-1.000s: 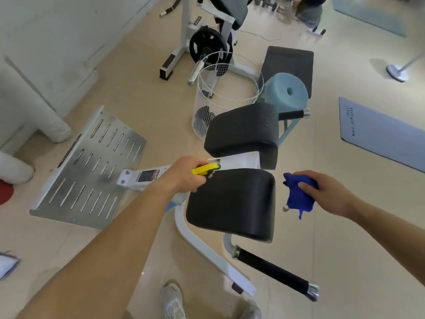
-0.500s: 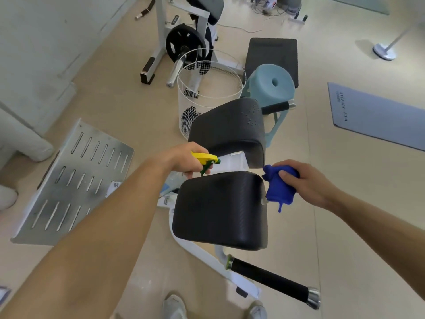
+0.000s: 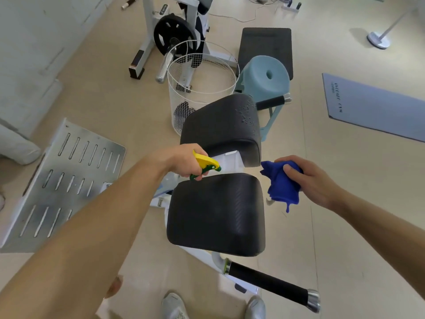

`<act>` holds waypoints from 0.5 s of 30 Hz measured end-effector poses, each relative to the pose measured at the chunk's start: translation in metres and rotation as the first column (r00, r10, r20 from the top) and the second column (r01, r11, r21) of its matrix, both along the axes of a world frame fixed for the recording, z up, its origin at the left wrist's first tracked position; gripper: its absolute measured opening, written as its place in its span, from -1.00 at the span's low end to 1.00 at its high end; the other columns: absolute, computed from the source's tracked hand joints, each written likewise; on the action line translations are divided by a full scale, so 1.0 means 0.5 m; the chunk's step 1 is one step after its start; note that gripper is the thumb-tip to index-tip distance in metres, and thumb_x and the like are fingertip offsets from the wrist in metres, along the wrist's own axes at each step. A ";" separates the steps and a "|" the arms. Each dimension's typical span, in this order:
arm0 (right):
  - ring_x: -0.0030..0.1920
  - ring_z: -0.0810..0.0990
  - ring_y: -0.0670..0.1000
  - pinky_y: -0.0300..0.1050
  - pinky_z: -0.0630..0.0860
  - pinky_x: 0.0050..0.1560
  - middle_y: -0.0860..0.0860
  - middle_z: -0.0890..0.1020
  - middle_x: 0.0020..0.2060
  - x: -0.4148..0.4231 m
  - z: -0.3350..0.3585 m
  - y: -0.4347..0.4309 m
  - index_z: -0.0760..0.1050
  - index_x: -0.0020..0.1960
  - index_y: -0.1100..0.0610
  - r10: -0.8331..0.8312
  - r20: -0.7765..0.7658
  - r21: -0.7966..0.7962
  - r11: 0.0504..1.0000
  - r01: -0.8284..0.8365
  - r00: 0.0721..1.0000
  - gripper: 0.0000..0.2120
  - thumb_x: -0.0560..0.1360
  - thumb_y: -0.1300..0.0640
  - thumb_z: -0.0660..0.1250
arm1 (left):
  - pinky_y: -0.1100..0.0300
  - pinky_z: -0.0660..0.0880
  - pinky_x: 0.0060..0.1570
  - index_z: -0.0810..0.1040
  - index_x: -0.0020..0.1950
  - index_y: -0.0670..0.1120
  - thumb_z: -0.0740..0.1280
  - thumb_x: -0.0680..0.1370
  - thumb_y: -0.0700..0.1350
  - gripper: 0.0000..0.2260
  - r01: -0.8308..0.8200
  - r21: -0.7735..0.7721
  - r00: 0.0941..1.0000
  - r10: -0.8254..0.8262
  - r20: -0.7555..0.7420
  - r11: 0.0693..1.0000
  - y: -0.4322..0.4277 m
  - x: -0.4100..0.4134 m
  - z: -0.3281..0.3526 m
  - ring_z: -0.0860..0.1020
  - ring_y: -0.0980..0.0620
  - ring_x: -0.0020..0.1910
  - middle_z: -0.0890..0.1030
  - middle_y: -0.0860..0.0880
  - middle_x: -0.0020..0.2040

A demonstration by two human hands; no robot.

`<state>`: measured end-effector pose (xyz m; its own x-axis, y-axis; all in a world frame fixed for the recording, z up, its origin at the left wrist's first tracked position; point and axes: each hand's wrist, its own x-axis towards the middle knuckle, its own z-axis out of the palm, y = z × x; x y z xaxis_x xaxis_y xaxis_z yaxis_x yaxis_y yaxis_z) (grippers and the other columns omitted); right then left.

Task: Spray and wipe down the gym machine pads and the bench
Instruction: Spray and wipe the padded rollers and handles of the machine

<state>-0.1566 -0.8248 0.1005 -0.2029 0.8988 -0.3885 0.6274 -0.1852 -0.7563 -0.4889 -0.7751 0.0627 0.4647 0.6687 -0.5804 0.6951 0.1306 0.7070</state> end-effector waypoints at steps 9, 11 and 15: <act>0.04 0.56 0.02 -0.01 0.49 0.12 -0.11 0.56 0.16 -0.184 -0.085 0.014 0.45 0.24 -0.06 0.305 0.498 0.170 0.884 -0.436 0.812 -0.74 0.69 -0.07 0.05 | 0.22 0.55 -0.25 0.66 0.10 -0.01 0.26 0.49 -0.43 -0.61 -0.265 -0.020 0.952 0.265 0.155 0.964 -0.048 -0.126 -0.029 0.61 0.14 -0.14 0.73 0.10 -0.09; 0.01 0.58 0.04 0.01 0.52 0.06 -0.10 0.58 0.12 -0.210 -0.082 0.021 0.46 0.19 -0.05 0.371 0.612 0.178 0.796 -0.579 0.698 -0.74 0.69 -0.07 0.04 | 0.20 0.55 -0.26 0.68 0.05 0.01 0.24 0.47 -0.43 -0.59 -0.298 -0.014 0.936 0.295 0.193 0.954 -0.063 -0.151 -0.036 0.61 0.12 -0.16 0.73 0.09 -0.09; 0.06 0.57 0.03 -0.03 0.53 -0.05 -0.13 0.57 0.13 -0.270 -0.089 0.021 0.49 0.20 -0.05 0.471 0.732 0.126 0.615 -0.779 0.491 -0.71 0.68 -0.08 0.03 | 0.20 0.55 -0.25 0.68 -0.02 0.08 0.30 0.43 -0.30 -0.67 -0.348 -0.006 0.913 0.340 0.223 0.938 -0.099 -0.187 -0.054 0.61 0.14 -0.19 0.71 0.13 -0.14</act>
<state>-0.2917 -0.8144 0.0561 -0.6477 0.7025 -0.2949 0.7479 0.6602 -0.0699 -0.5825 -0.8248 0.0356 0.3144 0.8272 -0.4658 0.4402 0.3077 0.8435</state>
